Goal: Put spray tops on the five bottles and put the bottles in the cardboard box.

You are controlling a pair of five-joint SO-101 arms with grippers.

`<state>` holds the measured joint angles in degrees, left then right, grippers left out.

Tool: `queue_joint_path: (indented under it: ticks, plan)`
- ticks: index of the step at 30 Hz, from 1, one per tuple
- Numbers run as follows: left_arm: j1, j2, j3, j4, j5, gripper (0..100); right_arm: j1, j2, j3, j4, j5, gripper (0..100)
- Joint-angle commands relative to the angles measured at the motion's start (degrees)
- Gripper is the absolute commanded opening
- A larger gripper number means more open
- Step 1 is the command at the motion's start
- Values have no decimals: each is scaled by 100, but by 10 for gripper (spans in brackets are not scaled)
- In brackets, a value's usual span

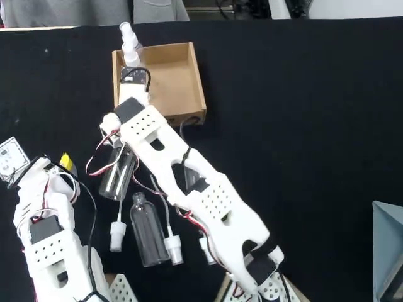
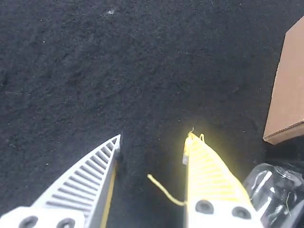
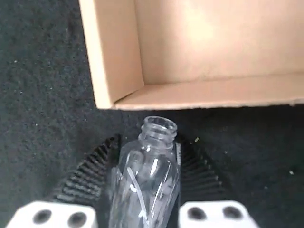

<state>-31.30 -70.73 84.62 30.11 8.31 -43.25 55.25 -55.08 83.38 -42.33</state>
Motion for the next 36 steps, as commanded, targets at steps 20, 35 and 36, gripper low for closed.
queue_joint_path:
  ticks: [20,35,36]
  plan:
    - [-4,-105,-101,-141,-26,198,-132,-154,-848,431,2101,72]
    - [-4,-105,-101,-149,-26,198,-527,-180,-857,686,2092,181]
    - [-4,-105,-101,-149,-26,198,-545,-180,-857,686,2066,181]
